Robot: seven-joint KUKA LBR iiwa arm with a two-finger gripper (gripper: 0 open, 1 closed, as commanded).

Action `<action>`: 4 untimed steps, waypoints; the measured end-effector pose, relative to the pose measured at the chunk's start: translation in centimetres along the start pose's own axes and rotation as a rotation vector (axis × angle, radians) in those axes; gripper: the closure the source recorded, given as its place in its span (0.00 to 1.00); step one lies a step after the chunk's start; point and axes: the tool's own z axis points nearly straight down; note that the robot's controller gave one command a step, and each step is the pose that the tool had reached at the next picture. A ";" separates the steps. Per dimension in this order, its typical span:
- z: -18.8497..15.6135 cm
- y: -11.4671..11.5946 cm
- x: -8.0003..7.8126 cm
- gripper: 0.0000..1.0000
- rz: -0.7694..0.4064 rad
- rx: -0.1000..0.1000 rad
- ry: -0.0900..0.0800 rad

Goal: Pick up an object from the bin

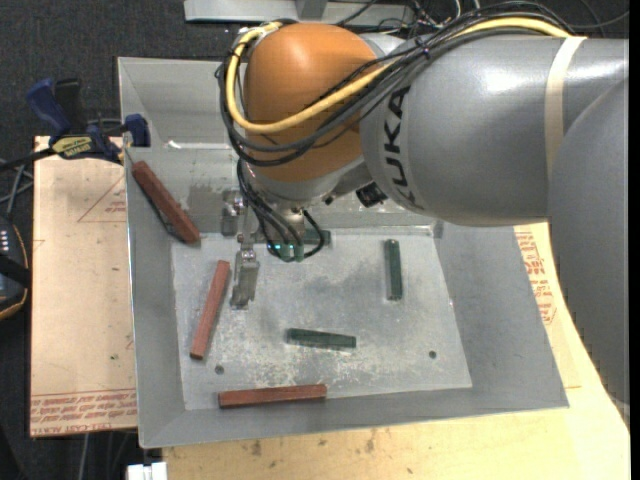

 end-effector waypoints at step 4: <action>15.3 -2.8 0.5 0.00 -0.373 0.001 -0.006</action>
Offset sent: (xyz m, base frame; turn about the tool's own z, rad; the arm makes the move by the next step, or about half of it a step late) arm -0.0305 -0.0343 -0.1218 0.1396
